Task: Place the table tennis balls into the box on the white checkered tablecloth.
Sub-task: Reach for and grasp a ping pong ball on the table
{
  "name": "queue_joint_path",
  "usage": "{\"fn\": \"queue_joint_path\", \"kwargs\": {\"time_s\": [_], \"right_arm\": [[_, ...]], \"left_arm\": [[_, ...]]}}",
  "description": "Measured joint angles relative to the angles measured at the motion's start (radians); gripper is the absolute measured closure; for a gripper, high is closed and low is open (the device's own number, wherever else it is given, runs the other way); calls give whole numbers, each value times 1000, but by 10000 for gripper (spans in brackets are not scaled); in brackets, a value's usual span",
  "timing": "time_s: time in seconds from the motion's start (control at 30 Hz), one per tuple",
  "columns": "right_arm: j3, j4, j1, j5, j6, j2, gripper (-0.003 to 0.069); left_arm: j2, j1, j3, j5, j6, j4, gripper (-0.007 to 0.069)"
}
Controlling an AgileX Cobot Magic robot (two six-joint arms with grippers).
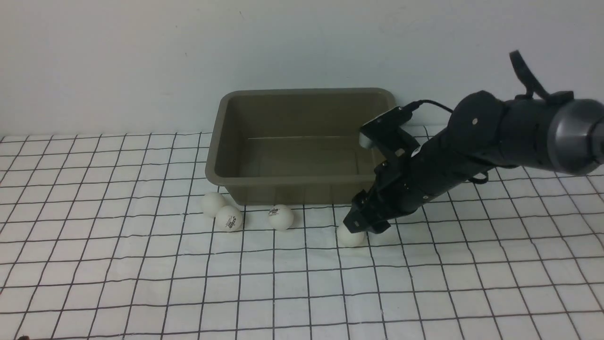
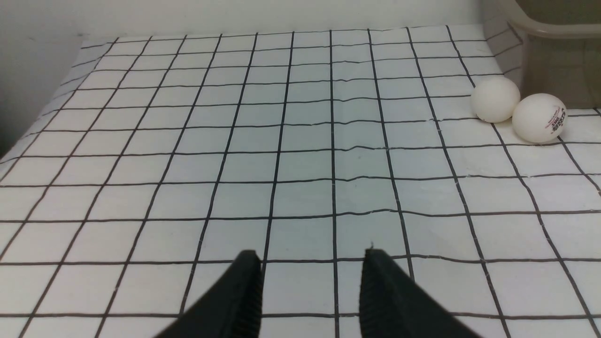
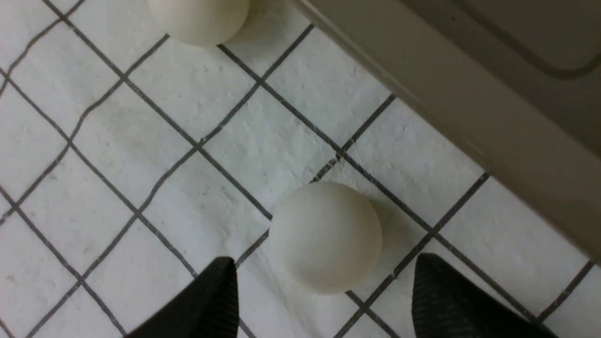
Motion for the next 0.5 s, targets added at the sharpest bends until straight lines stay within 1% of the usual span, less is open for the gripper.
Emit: {"fn": "queue_joint_path", "kwargs": {"time_s": [0.33,0.5], "right_arm": [[0,-2,6,-6,-24,25,209],[0,27,6,-13,-45,25,209]], "left_arm": [[0,0,0,0,0,0,356],[0,0,0,0,0,1,356]]}}
